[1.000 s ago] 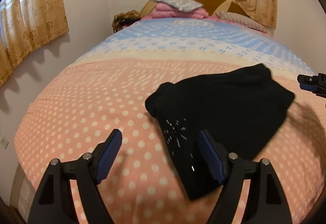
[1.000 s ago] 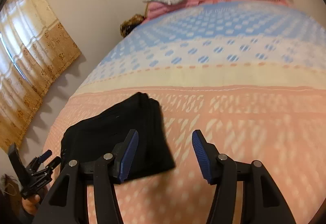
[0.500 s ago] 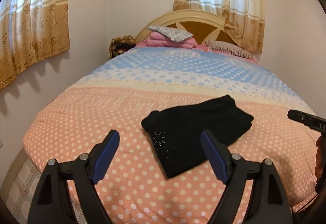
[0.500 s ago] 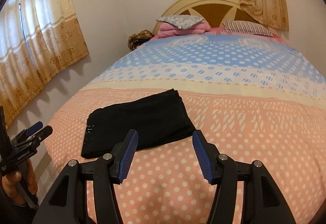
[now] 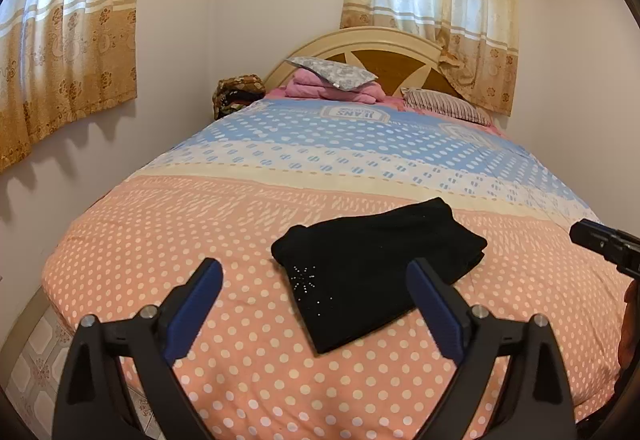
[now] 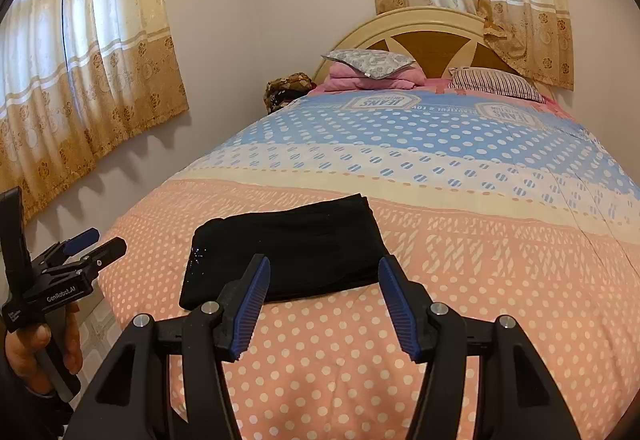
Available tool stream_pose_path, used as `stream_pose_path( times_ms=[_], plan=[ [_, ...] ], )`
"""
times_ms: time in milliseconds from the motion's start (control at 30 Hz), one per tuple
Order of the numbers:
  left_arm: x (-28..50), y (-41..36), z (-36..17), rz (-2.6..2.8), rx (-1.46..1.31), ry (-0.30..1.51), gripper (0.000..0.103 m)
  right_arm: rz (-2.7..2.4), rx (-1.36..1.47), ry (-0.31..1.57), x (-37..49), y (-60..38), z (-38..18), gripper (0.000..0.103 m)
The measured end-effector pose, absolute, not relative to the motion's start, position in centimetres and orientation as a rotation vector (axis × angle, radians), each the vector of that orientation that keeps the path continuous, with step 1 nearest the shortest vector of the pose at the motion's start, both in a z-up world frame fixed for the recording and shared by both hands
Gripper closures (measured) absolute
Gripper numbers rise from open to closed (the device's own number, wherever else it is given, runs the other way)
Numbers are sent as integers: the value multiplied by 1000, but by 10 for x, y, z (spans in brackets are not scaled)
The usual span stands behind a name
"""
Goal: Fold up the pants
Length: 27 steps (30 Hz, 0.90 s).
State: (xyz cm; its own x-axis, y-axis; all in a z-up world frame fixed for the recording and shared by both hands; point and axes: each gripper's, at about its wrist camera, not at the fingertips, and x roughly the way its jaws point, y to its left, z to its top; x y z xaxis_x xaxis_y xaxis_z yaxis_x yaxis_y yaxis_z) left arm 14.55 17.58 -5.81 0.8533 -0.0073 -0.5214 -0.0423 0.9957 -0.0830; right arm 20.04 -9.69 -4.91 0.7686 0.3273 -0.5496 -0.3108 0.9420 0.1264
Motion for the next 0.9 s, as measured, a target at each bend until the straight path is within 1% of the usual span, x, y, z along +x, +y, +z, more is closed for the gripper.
stream_pose_path(
  times_ms=[767, 900],
  plan=[
    [148, 173, -62, 28, -59, 568, 7, 363, 13, 591, 197, -88, -51, 45],
    [150, 176, -63, 32, -60, 575, 5, 365, 11, 592, 196, -86, -51, 45]
  ],
)
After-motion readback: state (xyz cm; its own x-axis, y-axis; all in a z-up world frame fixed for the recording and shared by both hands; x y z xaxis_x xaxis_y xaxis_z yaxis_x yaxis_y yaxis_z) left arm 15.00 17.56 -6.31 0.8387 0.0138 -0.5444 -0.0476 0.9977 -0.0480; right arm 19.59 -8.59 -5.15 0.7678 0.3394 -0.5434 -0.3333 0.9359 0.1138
